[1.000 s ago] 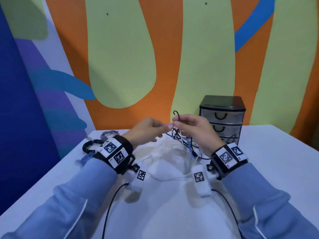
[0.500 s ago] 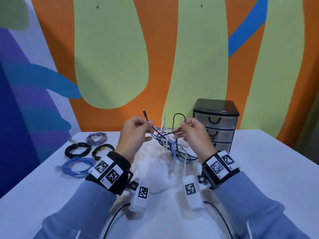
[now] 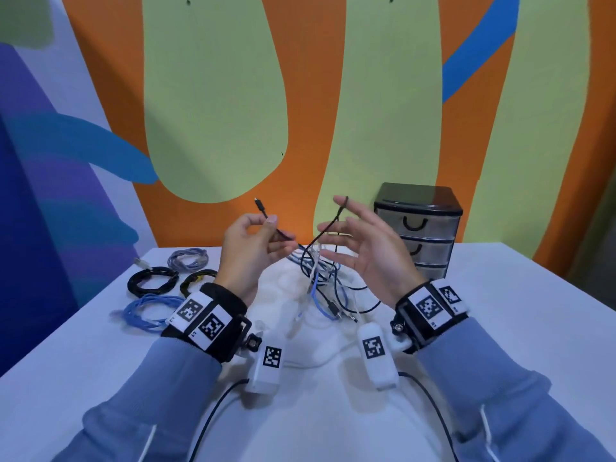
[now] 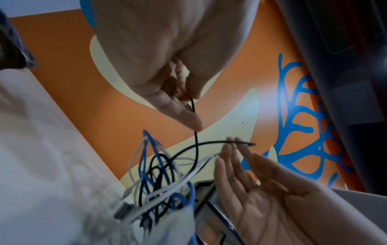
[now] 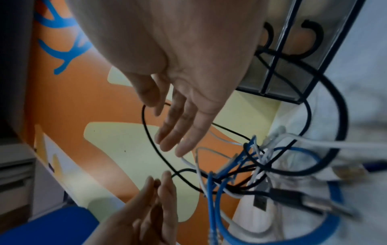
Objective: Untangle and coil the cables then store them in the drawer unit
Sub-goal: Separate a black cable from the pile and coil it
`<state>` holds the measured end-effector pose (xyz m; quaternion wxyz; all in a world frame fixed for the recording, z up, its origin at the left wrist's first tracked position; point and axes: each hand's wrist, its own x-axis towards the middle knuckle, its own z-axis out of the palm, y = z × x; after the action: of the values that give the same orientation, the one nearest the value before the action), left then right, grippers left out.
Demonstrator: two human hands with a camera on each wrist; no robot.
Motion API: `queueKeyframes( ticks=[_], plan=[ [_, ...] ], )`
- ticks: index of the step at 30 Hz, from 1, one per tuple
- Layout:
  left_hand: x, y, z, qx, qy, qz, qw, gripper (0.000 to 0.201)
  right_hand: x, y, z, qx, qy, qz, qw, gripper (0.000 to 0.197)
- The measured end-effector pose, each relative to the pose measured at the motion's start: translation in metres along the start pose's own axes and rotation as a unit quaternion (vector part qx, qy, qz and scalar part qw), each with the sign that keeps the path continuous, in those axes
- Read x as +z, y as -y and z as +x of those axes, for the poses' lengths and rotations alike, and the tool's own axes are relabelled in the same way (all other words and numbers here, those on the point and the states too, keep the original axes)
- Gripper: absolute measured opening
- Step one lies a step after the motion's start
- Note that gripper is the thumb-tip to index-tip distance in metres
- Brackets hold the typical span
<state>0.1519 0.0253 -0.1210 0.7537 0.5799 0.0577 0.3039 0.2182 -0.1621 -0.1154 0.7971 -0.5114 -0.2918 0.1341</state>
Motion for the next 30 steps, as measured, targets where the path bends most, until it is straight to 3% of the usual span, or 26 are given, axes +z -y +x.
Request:
queueKeyframes(
  ticks=[2,5,9,12,15,18,19,23,25,28,30],
  plan=[
    [0.004,0.0,-0.004,-0.018,0.032,0.005,0.999,0.011,0.001,-0.008,0.0,-0.022,0.031,-0.109,0.993,0.046],
    [0.007,-0.001,-0.009,-0.038,0.081,0.02,0.996,0.016,0.003,-0.019,-0.003,-0.08,0.076,-0.272,0.956,0.063],
    [0.014,-0.004,-0.018,-0.06,0.152,0.047,0.985,0.032,0.003,-0.027,-0.002,-0.106,0.07,-0.34,0.932,0.07],
    [0.014,-0.005,-0.022,-0.022,0.178,0.104,0.978,0.046,0.002,-0.028,-0.001,-0.101,0.037,-0.346,0.932,0.072],
    [0.008,-0.005,-0.016,0.039,0.109,0.149,0.982,0.033,0.001,-0.023,-0.002,-0.071,0.033,-0.329,0.941,0.061],
    [-0.002,-0.004,-0.005,0.076,0.004,0.111,0.991,0.016,0.0,-0.019,-0.001,-0.059,-0.001,-0.327,0.943,0.016],
    [-0.006,-0.004,-0.002,0.08,-0.027,0.107,0.991,0.013,-0.002,-0.017,0.0,-0.06,-0.031,-0.308,0.949,0.011],
    [-0.023,-0.001,0.008,0.069,-0.148,0.122,0.979,0.022,-0.011,-0.005,0.005,-0.038,-0.121,-0.129,0.983,0.012],
    [-0.029,-0.003,0.012,0.053,-0.155,0.155,0.974,0.026,-0.013,-0.003,0.006,-0.036,-0.129,-0.087,0.987,0.013],
    [-0.029,0.0,0.012,0.017,-0.103,0.281,0.954,0.025,-0.01,-0.003,0.004,-0.046,-0.12,-0.049,0.99,0.016],
    [-0.023,-0.001,0.008,0.043,-0.063,0.336,0.939,0.025,-0.007,-0.002,0.004,-0.056,-0.12,-0.035,0.991,0.016]
  ],
)
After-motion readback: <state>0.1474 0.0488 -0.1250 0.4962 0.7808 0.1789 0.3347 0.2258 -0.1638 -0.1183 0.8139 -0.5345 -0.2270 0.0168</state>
